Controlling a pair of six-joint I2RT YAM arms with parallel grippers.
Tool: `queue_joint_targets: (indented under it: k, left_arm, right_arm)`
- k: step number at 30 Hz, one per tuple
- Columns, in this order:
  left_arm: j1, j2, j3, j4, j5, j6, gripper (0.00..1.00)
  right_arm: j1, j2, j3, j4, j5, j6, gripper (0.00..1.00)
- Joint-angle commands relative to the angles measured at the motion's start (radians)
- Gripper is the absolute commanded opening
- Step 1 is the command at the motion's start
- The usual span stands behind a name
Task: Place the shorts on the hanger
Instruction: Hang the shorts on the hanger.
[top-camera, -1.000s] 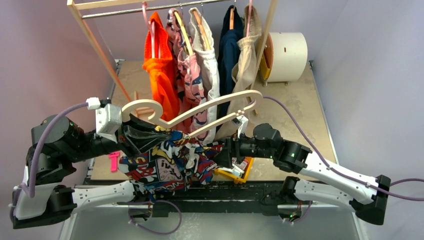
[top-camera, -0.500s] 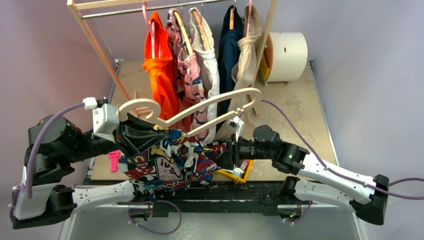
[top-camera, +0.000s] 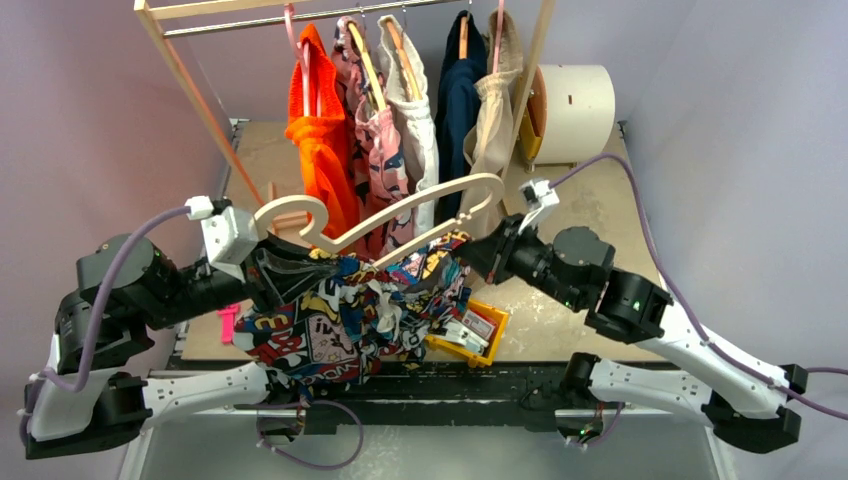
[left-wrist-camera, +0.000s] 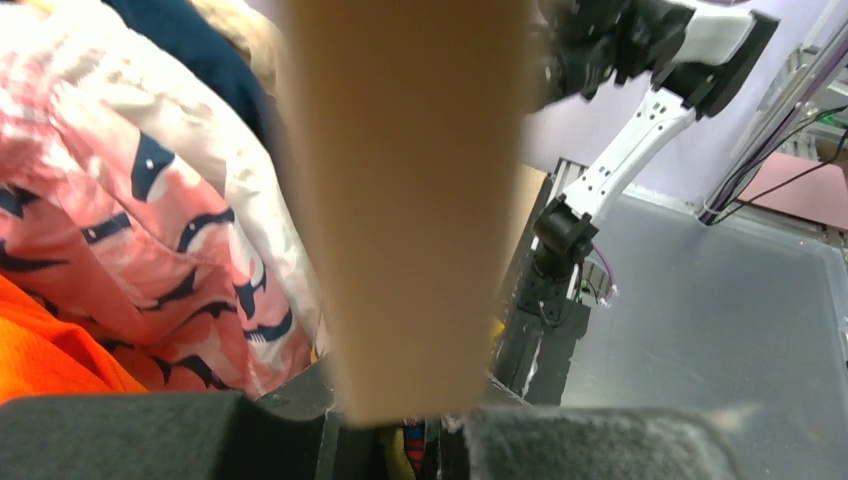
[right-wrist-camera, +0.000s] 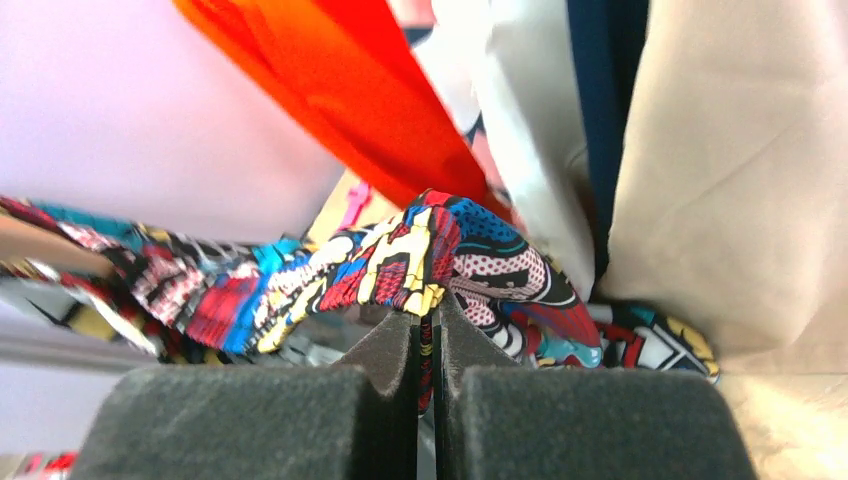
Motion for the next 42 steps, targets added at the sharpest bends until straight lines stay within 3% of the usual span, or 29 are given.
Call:
queue_joint_targets:
  k: [1, 11, 27, 42]
  left_arm:
    - [0.003, -0.039, -0.051, 0.001, -0.039, -0.052, 0.0]
    - [0.002, -0.107, -0.105, -0.054, -0.044, -0.089, 0.0]
    - [0.002, -0.077, -0.111, -0.188, -0.06, -0.089, 0.0]
    - [0.002, -0.007, -0.17, -0.297, -0.16, -0.066, 0.0]
  right_arm:
    - [-0.004, 0.072, 0.1, -0.051, 0.201, -0.063, 0.0]
    - [-0.022, 0.115, 0.169, -0.172, 0.248, -0.04, 0.0]
    - [-0.092, 0.135, 0.261, -0.273, 0.183, -0.068, 0.0]
    - [-0.096, 0.15, 0.328, -0.347, 0.188, -0.112, 0.0]
